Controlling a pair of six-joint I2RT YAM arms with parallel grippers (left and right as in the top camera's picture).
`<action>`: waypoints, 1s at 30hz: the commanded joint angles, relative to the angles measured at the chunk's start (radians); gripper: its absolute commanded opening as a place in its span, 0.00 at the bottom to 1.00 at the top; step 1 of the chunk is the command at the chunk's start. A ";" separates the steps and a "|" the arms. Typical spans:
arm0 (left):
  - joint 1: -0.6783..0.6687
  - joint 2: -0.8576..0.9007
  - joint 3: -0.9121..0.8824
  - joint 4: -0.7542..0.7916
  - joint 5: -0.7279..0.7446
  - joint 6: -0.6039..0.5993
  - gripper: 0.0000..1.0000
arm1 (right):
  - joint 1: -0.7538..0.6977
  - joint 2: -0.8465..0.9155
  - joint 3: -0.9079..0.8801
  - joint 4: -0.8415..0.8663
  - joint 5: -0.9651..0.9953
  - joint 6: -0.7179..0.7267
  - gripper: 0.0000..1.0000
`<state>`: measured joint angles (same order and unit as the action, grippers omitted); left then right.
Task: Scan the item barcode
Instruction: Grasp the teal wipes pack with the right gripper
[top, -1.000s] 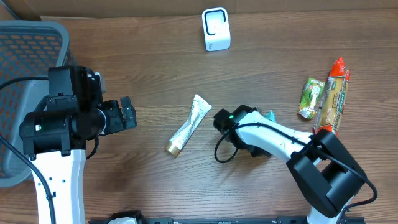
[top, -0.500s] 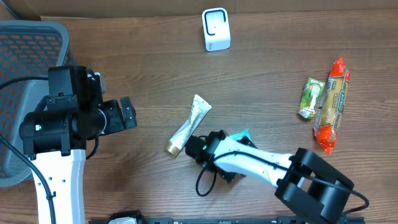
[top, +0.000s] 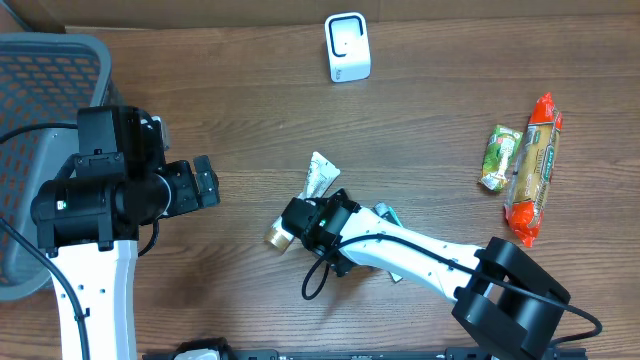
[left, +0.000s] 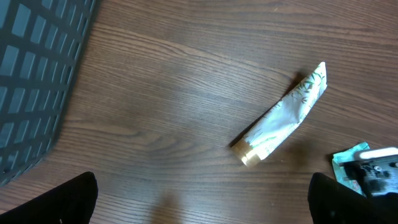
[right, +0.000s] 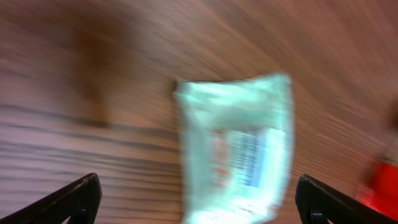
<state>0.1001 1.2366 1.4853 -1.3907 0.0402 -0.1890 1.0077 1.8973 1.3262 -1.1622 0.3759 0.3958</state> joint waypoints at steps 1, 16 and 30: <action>0.003 0.000 0.010 0.003 0.004 -0.017 1.00 | 0.000 -0.005 -0.003 0.050 -0.153 -0.080 0.97; 0.003 0.000 0.010 0.003 0.004 -0.017 1.00 | -0.055 -0.005 -0.199 0.199 0.095 -0.087 0.78; 0.003 0.000 0.010 0.003 0.004 -0.017 1.00 | -0.100 -0.005 -0.363 0.377 -0.041 -0.138 0.39</action>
<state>0.1001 1.2366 1.4853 -1.3911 0.0406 -0.1890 0.9195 1.8256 1.0229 -0.7792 0.4553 0.2878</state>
